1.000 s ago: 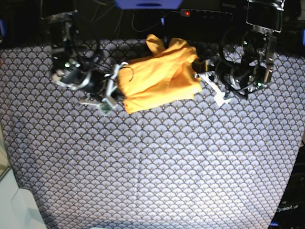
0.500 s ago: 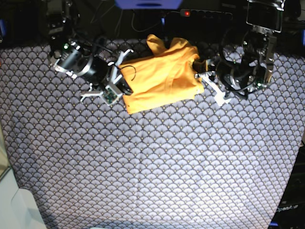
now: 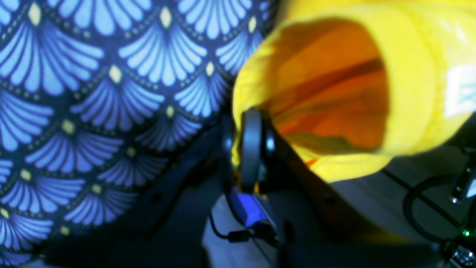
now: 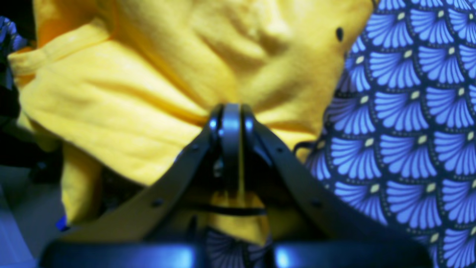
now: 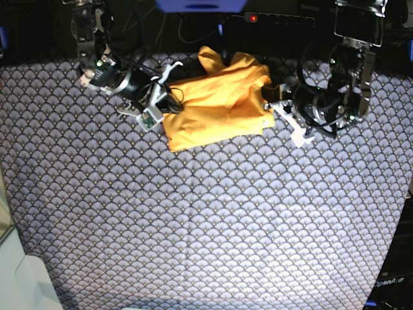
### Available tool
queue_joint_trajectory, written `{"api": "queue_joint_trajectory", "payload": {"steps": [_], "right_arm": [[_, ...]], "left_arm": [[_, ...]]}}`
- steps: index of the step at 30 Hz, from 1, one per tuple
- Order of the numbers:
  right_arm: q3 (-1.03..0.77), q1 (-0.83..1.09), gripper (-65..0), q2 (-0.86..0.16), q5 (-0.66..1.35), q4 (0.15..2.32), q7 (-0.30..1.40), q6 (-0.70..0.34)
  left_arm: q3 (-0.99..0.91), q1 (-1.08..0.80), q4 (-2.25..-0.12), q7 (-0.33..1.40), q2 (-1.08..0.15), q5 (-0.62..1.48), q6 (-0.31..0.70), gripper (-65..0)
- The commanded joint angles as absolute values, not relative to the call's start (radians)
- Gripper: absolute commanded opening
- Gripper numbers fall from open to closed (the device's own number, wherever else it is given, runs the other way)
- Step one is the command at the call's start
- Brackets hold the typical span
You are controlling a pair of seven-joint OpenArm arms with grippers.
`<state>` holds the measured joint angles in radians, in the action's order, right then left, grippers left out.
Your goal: Fold the T-shirt properly
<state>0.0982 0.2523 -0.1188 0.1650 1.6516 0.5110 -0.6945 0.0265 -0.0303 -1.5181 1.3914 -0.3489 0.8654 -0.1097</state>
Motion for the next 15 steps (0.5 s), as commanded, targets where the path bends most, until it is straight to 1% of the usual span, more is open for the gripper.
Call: {"api": "queue_joint_trajectory", "payload": {"steps": [1,4,8,12,15], "right_arm": [[0.096,0.251,-65.0,-0.127,0.176,1.704,0.498,-0.698],[0.071,0.278,-65.0,-0.151,0.174,1.853,0.519,-0.698],[0.045,0.277,-65.0,-0.154,0.177,1.995,0.587,-0.698],[-0.01,0.285,-65.0,-0.148,0.179,1.988,0.593,-0.698],[-0.019,0.289,-65.0,-0.15,0.18,1.96,0.588,-0.698]], "left_arm": [[0.021,-0.015,-1.529,1.396,-0.358,0.878,-0.113,-65.0],[0.021,-0.015,-1.531,1.396,-0.358,0.881,-0.113,-65.0],[0.019,-0.015,-1.537,1.396,-0.358,0.886,-0.113,-65.0],[0.019,-0.015,-1.537,1.396,-0.355,0.888,-0.11,-65.0],[0.018,-0.013,-1.549,1.396,-0.354,0.889,-0.107,-65.0]]}}
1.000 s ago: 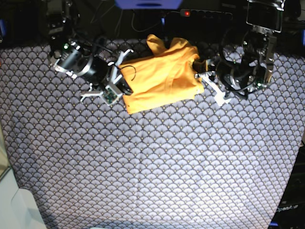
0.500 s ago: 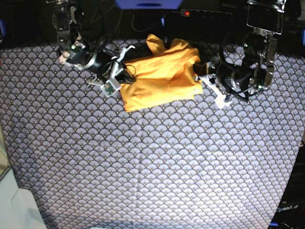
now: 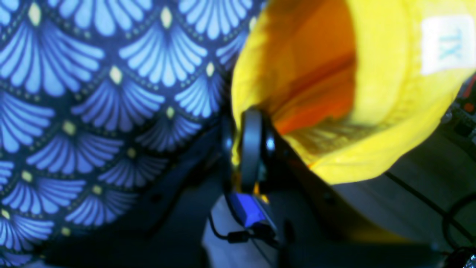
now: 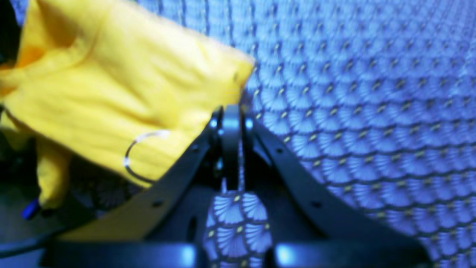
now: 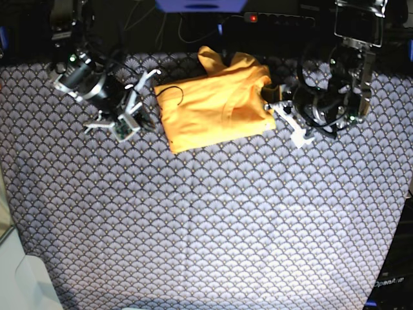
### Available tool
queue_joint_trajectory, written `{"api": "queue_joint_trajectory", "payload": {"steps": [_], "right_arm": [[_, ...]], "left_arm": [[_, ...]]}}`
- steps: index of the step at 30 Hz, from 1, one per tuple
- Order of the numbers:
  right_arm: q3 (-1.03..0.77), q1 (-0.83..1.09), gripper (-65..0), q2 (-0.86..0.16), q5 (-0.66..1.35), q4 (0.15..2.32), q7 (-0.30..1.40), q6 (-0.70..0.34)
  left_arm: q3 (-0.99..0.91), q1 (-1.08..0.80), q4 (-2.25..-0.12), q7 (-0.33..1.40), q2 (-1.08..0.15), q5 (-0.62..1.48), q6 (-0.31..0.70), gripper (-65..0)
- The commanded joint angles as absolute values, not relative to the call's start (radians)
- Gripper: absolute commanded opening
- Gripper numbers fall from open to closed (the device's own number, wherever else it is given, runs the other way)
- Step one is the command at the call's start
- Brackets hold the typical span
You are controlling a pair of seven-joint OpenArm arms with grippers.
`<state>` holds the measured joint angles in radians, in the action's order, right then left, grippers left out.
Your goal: Fold the T-shirt properly
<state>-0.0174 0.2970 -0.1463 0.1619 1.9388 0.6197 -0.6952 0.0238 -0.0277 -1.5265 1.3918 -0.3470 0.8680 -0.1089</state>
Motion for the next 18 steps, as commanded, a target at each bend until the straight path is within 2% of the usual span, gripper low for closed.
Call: {"api": "queue_joint_trajectory", "payload": {"steps": [1,6,16,18], "right_arm": [[-0.019,0.295,-65.0,-0.151,0.179,1.96,0.588,-0.698],[-0.019,0.315,-65.0,-0.151,0.177,1.965,0.588,-0.698],[-0.019,0.317,-65.0,-0.15,0.177,1.966,0.588,-0.698],[-0.019,0.318,-65.0,-0.151,0.177,1.966,0.588,-0.698]], "left_arm": [[0.018,-0.013,-1.567,1.396,-0.352,0.889,-0.107,-65.0],[0.018,-0.013,-1.618,1.396,-0.349,0.889,-0.11,-65.0],[0.025,0.03,-1.428,1.396,-0.321,0.881,-0.111,-65.0],[0.028,0.048,-1.431,1.396,-0.305,0.881,-0.111,-62.3]]}}
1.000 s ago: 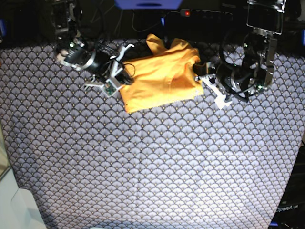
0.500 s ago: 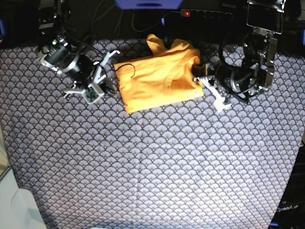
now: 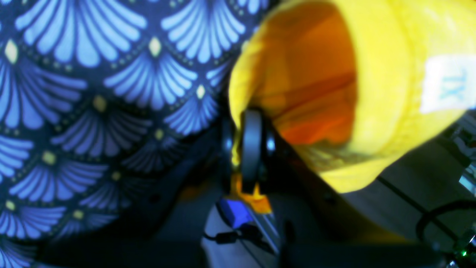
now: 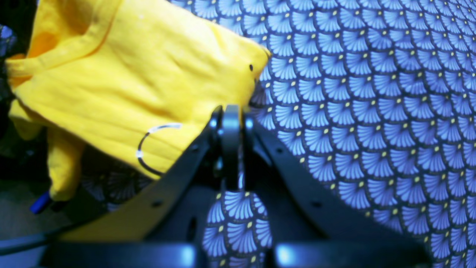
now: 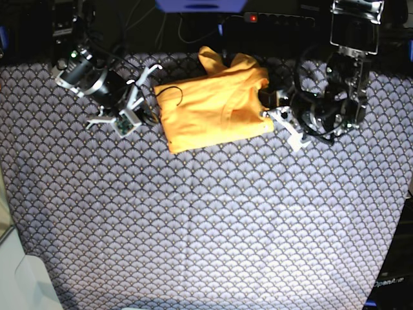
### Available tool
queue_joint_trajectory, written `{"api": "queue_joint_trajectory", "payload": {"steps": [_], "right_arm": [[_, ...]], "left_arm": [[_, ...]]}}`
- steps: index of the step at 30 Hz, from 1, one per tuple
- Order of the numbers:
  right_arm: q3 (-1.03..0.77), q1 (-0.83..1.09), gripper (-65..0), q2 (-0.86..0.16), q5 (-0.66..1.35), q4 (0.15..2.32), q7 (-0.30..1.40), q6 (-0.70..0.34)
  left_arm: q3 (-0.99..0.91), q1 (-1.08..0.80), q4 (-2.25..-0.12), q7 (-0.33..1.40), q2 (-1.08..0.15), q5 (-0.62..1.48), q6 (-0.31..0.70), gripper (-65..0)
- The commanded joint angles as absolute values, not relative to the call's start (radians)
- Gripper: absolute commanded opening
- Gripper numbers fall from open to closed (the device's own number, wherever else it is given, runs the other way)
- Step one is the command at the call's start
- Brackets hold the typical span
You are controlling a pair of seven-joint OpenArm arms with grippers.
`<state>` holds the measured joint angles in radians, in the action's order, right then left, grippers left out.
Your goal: Fold the T-shirt properly
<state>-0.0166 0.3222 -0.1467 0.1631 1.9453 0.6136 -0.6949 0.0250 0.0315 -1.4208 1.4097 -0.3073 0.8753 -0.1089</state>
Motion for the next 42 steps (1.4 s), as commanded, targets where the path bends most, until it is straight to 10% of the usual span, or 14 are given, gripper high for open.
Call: {"api": "queue_joint_trajectory", "payload": {"steps": [1,12,24,35,42], "right_arm": [[-0.019,0.318,-65.0,-0.153,0.177,1.966,0.588,-0.698],[-0.019,0.317,-65.0,-0.154,0.176,1.966,0.588,-0.698],[-0.019,0.308,-65.0,-0.154,0.176,1.966,0.588,-0.698],[-0.019,0.306,-65.0,-0.154,0.176,1.962,0.588,-0.698],[-0.018,0.289,-65.0,-0.15,0.176,1.962,0.591,-0.698]], "left_arm": [[0.028,0.051,-1.431,1.396,-0.305,0.886,-0.111,-60.4],[0.021,0.035,-1.606,1.396,-0.306,0.909,-0.104,-25.0],[-0.005,0.085,-1.501,1.396,-0.308,0.958,-0.111,-24.4],[-0.186,-0.012,-1.504,1.396,-0.418,1.152,-0.113,-65.0],[-0.122,-0.024,-1.455,1.396,-0.395,1.152,-0.113,-65.0]]}}
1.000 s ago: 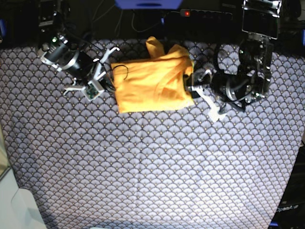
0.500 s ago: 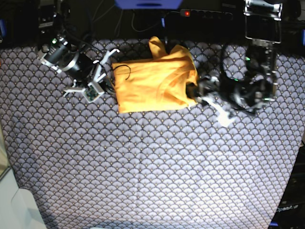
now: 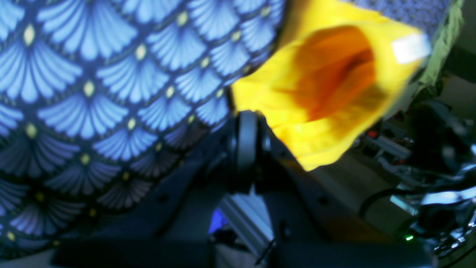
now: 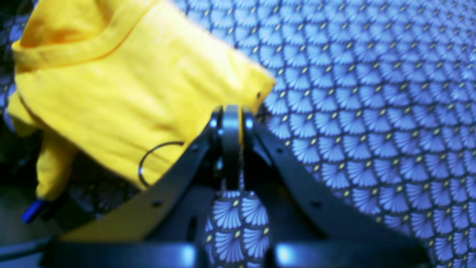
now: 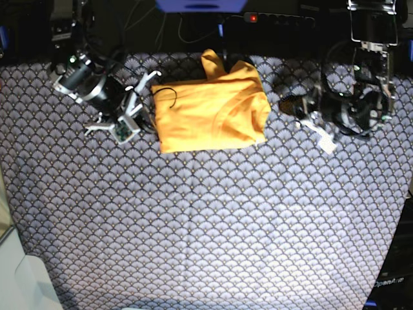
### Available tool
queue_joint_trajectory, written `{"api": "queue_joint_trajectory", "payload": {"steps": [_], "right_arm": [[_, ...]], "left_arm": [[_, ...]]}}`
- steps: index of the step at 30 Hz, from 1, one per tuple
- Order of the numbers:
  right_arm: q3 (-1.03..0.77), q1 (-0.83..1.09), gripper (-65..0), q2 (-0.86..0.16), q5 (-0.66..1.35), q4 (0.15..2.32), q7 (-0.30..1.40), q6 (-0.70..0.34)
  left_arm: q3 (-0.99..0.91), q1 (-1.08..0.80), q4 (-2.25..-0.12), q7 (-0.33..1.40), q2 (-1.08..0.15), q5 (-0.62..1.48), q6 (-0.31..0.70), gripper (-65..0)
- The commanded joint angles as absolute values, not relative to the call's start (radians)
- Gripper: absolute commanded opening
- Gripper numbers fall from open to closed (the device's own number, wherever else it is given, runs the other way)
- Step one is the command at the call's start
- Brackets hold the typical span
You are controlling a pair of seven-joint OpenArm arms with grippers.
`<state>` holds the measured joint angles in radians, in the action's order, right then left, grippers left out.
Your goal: Fold the T-shirt properly
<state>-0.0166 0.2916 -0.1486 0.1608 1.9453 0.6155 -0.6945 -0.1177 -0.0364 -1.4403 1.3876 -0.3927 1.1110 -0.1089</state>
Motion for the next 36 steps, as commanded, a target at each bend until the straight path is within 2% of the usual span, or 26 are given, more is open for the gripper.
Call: {"api": "queue_joint_trajectory", "payload": {"steps": [1,6,9,22,28,30,32,36], "right_arm": [[-0.018,0.288,-65.0,-0.15,0.176,1.962,0.591,-0.698],[-0.018,0.286,-65.0,-0.15,0.176,1.96,0.591,-0.698],[-0.018,0.286,-65.0,-0.15,0.176,1.96,0.591,-0.698],[-0.018,0.286,-65.0,-0.151,0.176,1.96,0.596,-0.698],[-0.01,0.285,-65.0,-0.153,0.176,1.959,0.596,-0.698],[-0.008,0.277,-65.0,-0.154,0.176,1.959,0.596,-0.698],[-0.015,0.257,-65.0,-0.166,0.174,1.956,0.598,-0.698],[-0.01,0.199,-65.0,-0.229,0.174,1.917,0.598,-0.698]], "left_arm": [[-0.099,-0.024,-1.455,1.396,-0.392,1.142,-0.116,-65.0],[-0.022,-0.015,-1.455,1.396,-0.329,1.078,-0.252,-65.0],[-0.019,0.022,-1.438,1.396,-0.292,1.075,-0.292,-65.0],[-0.019,0.252,-1.205,1.396,-0.228,1.075,-0.394,-65.0],[-0.028,0.355,-1.202,1.305,-0.239,1.086,-0.397,-65.0],[-0.042,0.389,-1.204,1.331,-0.259,1.107,-0.397,-65.0],[-0.067,0.395,-1.204,1.396,-0.269,1.152,-0.398,-65.0],[-0.031,0.305,-1.202,1.396,-0.323,1.17,-0.398,-65.0]]}}
